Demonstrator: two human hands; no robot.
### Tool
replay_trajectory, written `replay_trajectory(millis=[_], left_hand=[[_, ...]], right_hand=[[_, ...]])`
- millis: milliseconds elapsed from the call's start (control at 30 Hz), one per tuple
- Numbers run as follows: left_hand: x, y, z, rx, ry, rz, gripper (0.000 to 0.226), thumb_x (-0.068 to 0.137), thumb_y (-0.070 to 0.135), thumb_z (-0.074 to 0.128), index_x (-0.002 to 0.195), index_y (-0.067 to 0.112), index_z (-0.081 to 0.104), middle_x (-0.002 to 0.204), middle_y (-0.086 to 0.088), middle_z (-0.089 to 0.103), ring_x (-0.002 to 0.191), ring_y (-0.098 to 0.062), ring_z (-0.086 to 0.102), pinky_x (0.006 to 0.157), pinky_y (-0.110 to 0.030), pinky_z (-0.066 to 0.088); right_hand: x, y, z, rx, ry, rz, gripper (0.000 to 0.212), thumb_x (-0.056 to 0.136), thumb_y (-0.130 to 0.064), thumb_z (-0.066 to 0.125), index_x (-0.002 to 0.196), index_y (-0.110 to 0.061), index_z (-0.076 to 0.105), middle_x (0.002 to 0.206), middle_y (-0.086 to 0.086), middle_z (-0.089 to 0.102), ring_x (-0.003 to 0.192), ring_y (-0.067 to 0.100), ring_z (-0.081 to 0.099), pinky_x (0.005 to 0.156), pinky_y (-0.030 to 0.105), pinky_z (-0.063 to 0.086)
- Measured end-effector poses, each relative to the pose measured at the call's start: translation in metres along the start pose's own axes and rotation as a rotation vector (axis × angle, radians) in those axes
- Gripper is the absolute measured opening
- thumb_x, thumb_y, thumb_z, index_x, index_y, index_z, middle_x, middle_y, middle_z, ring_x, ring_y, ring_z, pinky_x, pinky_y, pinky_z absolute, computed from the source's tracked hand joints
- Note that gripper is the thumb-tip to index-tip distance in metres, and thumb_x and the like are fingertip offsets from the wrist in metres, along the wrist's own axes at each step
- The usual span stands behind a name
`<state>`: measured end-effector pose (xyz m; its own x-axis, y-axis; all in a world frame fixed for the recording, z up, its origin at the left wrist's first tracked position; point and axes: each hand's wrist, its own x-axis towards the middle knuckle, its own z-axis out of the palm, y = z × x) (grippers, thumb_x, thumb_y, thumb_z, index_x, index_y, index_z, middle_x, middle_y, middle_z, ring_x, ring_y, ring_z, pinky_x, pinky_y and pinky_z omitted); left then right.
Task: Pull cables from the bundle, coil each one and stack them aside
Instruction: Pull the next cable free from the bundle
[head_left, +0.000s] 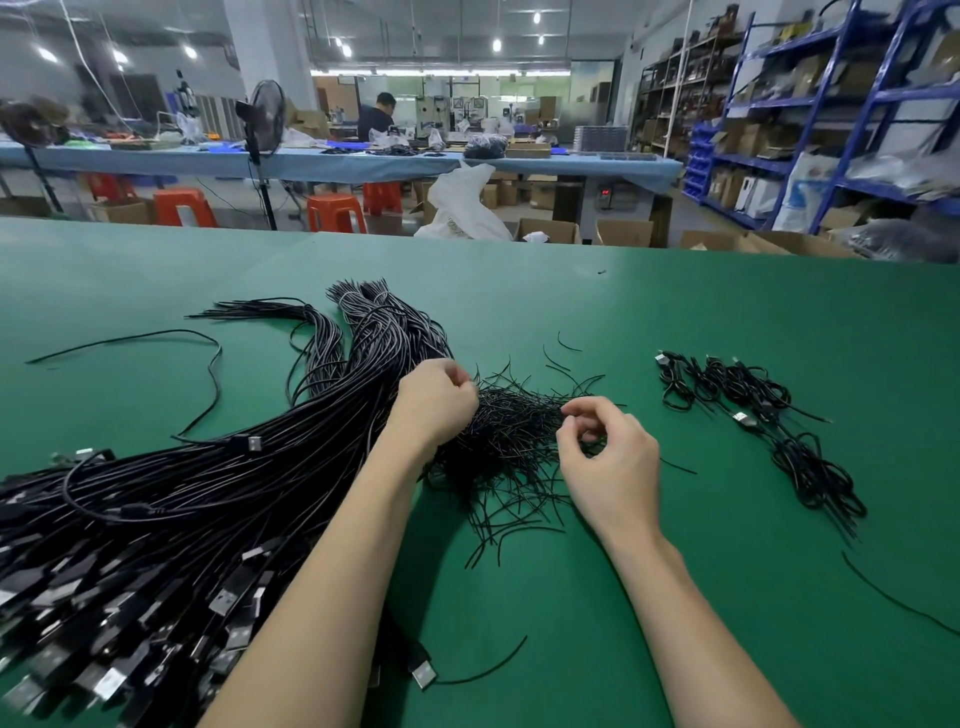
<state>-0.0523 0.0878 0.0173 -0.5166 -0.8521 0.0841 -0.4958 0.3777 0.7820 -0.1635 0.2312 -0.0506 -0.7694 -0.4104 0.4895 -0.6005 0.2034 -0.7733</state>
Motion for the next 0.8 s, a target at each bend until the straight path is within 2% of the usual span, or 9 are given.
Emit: replay_trajectory(millis=[133,233,300,367,433,500,567,633,800], left_hand=[[-0.012,0.018,0.0,-0.12,-0.106,0.081,0.012,0.092,0.023,0.068,0.081,0.022,0.069,0.08,0.006,0.067,0.07,-0.011,0.058,0.059,-0.021,0.041],[-0.033,0.044,0.007,-0.314,-0.522,0.226,0.005,0.091,0.02,0.072,0.087,0.019,0.074,0.084,0.004,0.074,0.078,-0.007,0.065,0.071,-0.017,0.05],[-0.044,0.059,0.02,-0.282,-0.652,0.355,0.004,0.091,0.019,0.072,0.09,0.017,0.076,0.094,-0.001,0.075,0.086,-0.007,0.067,0.085,-0.023,0.053],[-0.047,0.065,0.029,-0.281,-0.603,0.43,0.005,0.092,0.014,0.071,0.092,0.011,0.076,0.1,-0.005,0.074,0.088,-0.009,0.066,0.089,-0.025,0.054],[-0.044,0.061,0.029,-0.29,-0.575,0.456,0.007,0.093,0.012,0.07,0.096,0.007,0.075,0.097,-0.004,0.076,0.084,-0.006,0.065,0.085,-0.017,0.052],[-0.04,0.053,0.023,-0.268,-0.557,0.448,0.011,0.093,0.016,0.071,0.096,0.006,0.076,0.086,0.006,0.076,0.079,0.0,0.064,0.079,-0.01,0.048],[-0.035,0.046,0.021,-0.275,-0.495,0.412,0.013,0.093,0.023,0.072,0.097,0.012,0.077,0.084,0.013,0.076,0.083,0.001,0.066,0.085,-0.018,0.049],[-0.032,0.042,0.023,-0.275,-0.438,0.387,0.011,0.093,0.028,0.071,0.096,0.019,0.077,0.093,0.012,0.077,0.089,-0.003,0.067,0.092,-0.023,0.049],[-0.033,0.041,0.028,-0.292,-0.435,0.38,0.007,0.094,0.027,0.07,0.095,0.028,0.077,0.106,0.009,0.076,0.097,-0.008,0.069,0.093,-0.022,0.049]], right_hand=[[-0.003,-0.003,0.001,0.023,0.017,-0.033,0.012,0.085,-0.038,0.057,0.096,-0.038,0.064,0.085,-0.014,0.065,0.082,0.004,0.061,0.071,0.035,0.055],[-0.003,-0.002,0.0,0.032,0.0,-0.035,0.025,0.081,-0.04,0.054,0.103,-0.035,0.064,0.091,-0.01,0.066,0.083,0.015,0.064,0.067,0.037,0.054],[-0.003,0.002,-0.003,0.057,-0.027,0.008,0.034,0.079,-0.029,0.058,0.112,-0.031,0.067,0.098,-0.006,0.069,0.084,0.022,0.067,0.068,0.04,0.057],[-0.002,0.006,-0.008,0.161,-0.016,0.058,0.04,0.08,-0.016,0.061,0.117,-0.03,0.067,0.099,-0.006,0.071,0.084,0.022,0.068,0.073,0.042,0.059],[0.001,0.006,-0.014,0.319,-0.005,0.08,0.04,0.083,-0.007,0.06,0.114,-0.033,0.065,0.095,-0.001,0.072,0.082,0.022,0.067,0.077,0.041,0.058],[0.003,0.001,-0.018,0.487,-0.048,0.096,0.039,0.089,0.0,0.058,0.111,-0.032,0.066,0.083,-0.001,0.072,0.07,0.015,0.062,0.067,0.03,0.051],[0.004,-0.004,-0.02,0.637,-0.088,0.161,0.022,0.089,-0.011,0.059,0.104,-0.025,0.068,0.07,-0.008,0.064,0.059,0.007,0.053,0.052,0.021,0.039],[0.004,-0.008,-0.021,0.747,-0.126,0.245,0.021,0.083,-0.02,0.059,0.101,-0.022,0.069,0.069,-0.006,0.061,0.057,0.008,0.052,0.044,0.018,0.033],[0.003,-0.011,-0.024,0.821,-0.151,0.307,0.023,0.083,-0.028,0.058,0.099,-0.02,0.074,0.082,-0.002,0.066,0.059,0.012,0.054,0.045,0.019,0.033]])
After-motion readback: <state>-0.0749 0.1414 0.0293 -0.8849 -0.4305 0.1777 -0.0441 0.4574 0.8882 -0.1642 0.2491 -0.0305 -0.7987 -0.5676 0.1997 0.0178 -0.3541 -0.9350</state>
